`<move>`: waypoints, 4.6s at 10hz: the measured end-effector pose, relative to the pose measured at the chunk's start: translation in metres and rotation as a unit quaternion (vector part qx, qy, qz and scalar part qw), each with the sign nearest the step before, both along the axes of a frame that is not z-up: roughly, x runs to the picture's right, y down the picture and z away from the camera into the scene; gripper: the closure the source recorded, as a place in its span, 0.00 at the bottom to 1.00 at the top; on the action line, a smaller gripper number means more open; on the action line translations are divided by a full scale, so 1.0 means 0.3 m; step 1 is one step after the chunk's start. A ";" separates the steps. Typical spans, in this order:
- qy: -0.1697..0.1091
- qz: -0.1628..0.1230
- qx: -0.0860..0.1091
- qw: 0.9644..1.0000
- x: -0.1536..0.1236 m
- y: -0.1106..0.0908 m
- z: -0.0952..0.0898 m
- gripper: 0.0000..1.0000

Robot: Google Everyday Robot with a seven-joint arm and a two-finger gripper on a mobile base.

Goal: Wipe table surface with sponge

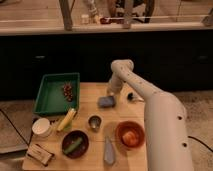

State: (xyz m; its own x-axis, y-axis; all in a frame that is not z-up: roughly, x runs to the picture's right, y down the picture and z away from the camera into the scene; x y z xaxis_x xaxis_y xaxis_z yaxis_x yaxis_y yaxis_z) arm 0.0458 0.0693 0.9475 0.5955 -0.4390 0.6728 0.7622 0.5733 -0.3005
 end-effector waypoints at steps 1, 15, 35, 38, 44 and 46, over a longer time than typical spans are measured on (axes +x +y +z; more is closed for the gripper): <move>-0.015 -0.011 -0.006 1.000 -0.009 0.021 -0.011 0.99; -0.024 -0.017 -0.012 0.999 -0.014 0.035 -0.013 0.99; -0.024 -0.017 -0.012 1.000 -0.015 0.034 -0.013 0.99; -0.024 -0.017 -0.012 1.000 -0.015 0.035 -0.013 0.99; -0.024 -0.017 -0.012 1.000 -0.015 0.035 -0.013 0.99; -0.024 -0.017 -0.012 1.000 -0.015 0.035 -0.013 0.99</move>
State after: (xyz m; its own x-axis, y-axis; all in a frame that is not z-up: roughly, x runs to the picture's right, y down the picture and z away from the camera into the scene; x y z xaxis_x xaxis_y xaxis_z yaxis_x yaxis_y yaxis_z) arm 0.0414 0.0797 0.9435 0.5478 -0.4417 0.7105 0.7949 0.5398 -0.2772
